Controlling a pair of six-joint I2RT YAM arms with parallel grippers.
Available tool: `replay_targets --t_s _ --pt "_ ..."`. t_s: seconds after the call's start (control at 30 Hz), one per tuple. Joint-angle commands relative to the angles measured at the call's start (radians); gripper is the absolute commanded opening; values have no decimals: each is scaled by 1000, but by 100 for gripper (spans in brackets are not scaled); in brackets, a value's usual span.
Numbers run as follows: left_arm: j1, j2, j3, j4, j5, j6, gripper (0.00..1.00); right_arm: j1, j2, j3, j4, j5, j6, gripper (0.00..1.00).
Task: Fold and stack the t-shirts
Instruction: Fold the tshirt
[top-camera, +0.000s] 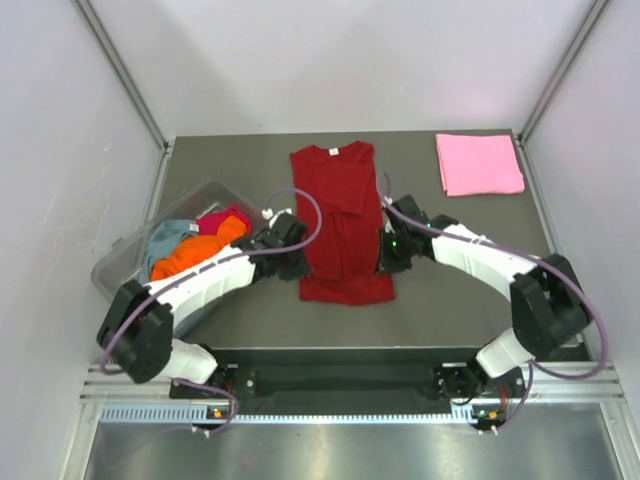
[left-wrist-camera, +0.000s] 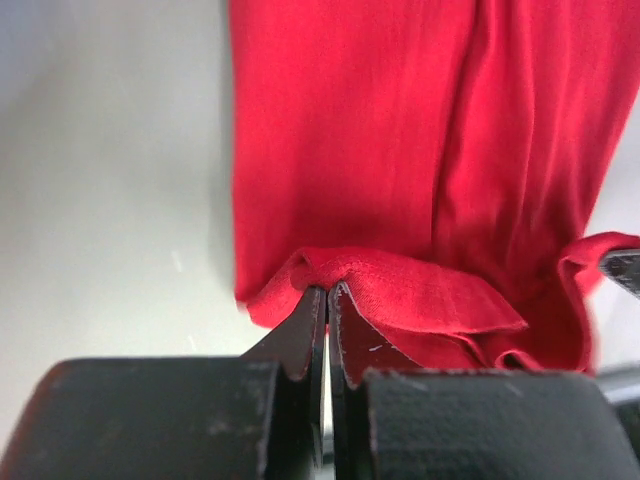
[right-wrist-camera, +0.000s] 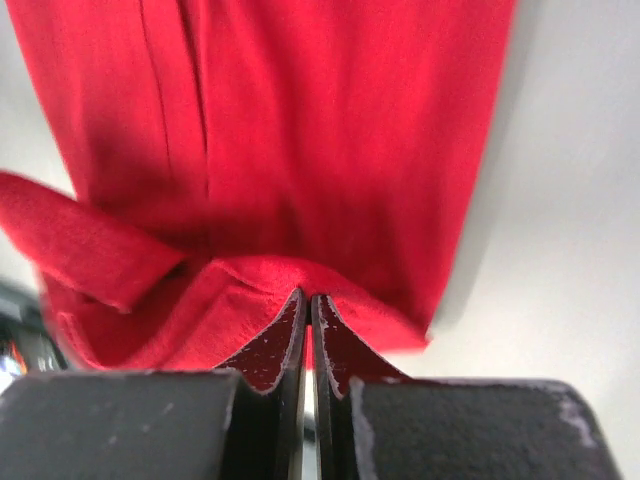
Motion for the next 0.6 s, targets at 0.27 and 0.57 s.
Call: replay_targets --t_s 0.27,0.57 --pt "180 339 466 -58 -21 283 0 -125 259 397 -9 24 -149 0" --pt "246 544 650 -100 -23 305 0 -211 397 559 8 -77 -224 0"
